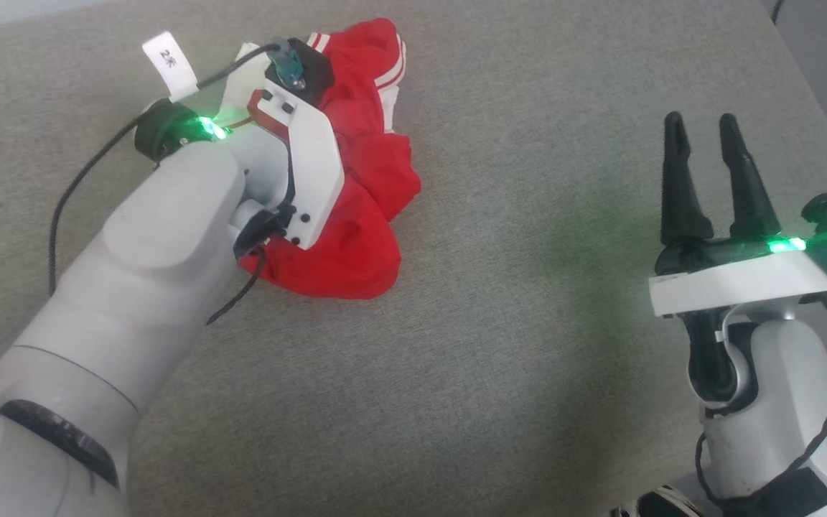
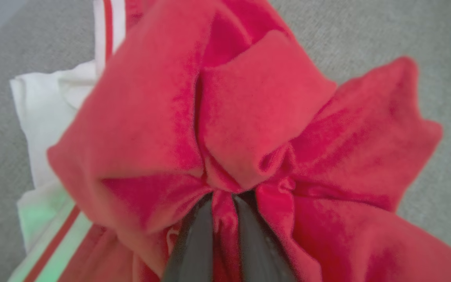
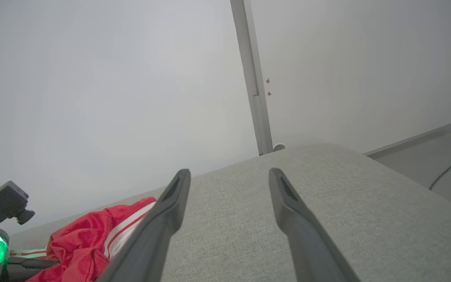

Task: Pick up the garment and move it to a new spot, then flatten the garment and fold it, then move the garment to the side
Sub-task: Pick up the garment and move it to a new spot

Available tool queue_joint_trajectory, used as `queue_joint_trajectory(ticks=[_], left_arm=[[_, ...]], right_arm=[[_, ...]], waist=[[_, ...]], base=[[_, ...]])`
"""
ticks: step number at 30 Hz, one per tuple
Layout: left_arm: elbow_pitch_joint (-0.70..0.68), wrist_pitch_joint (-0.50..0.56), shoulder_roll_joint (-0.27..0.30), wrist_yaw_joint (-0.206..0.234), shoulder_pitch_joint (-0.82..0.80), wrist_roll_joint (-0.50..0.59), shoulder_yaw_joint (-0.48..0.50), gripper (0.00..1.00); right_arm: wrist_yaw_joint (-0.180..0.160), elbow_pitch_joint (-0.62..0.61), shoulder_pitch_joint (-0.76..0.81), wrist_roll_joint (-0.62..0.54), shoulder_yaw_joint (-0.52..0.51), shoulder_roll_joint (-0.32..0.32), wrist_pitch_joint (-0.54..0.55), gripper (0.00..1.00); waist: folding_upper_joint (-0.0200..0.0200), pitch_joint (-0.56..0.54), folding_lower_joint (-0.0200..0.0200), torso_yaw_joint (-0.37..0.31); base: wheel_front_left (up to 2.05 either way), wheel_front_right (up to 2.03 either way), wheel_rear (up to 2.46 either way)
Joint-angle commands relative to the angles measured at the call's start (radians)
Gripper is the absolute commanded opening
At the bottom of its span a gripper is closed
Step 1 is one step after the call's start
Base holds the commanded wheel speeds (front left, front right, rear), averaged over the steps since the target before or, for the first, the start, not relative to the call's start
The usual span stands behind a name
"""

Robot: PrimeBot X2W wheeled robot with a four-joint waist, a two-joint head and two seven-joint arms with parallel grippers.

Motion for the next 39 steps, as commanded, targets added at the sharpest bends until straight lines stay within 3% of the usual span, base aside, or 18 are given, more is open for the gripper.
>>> queue_joint_trajectory(ticks=[1, 2, 3, 4, 14, 29, 35, 39], left_arm=[[0.066, 0.011, 0.022, -0.001, 0.118, 0.004, -0.051, 0.39], [0.063, -0.011, 0.021, -0.001, 0.111, 0.005, -0.054, 0.76], [0.057, -0.033, 0.020, -0.001, 0.104, 0.005, -0.059, 0.96], [0.052, -0.058, 0.015, -0.001, 0.096, -0.004, -0.056, 1.00], [-0.051, -0.289, -0.031, -0.001, 0.089, -0.109, 0.001, 1.00], [-0.045, -0.672, 0.002, 0.010, 0.452, -0.211, 0.074, 1.00], [-0.052, -0.755, 0.040, 0.053, 0.577, -0.187, 0.136, 1.00], [-0.199, -0.757, 0.080, 0.111, 0.707, -0.065, 0.285, 1.00]], right_arm=[[0.000, 0.004, 0.012, -0.008, 0.003, 0.004, -0.003, 1.00], [0.000, 0.008, 0.015, -0.012, 0.005, 0.001, -0.003, 1.00], [0.000, 0.012, 0.017, -0.018, 0.010, -0.005, -0.003, 1.00], [0.000, 0.016, 0.022, -0.025, 0.012, -0.014, -0.003, 1.00], [0.000, 0.061, 0.069, -0.078, 0.041, -0.079, -0.003, 1.00], [0.000, 0.165, 0.210, -0.103, 0.012, -0.175, -0.003, 1.00], [0.000, 0.166, 0.273, -0.096, -0.020, -0.200, -0.003, 1.00], [0.000, 0.160, 0.327, -0.093, -0.062, -0.207, -0.003, 1.00]], waist=[[0.0000, -0.020, 0.0000, 0.022], [0.0000, -0.032, 0.0000, 0.035], [0.0000, -0.045, 0.0000, 0.050], [0.0000, -0.059, 0.0000, 0.067], [0.0000, -0.193, 0.0000, 0.242], [0.0000, -0.396, 0.0000, 0.481], [0.0000, -0.421, 0.0000, 0.531], [0.0000, -0.438, 0.0000, 0.554]], base=[[0.00, 0.00, 0.00], [0.00, 0.00, 0.00], [0.00, 0.00, 0.00], [0.00, 0.00, 0.00], [0.00, 0.00, 0.00], [0.00, 0.00, 0.00], [0.00, 0.00, 0.00], [0.00, 0.00, 0.00]])
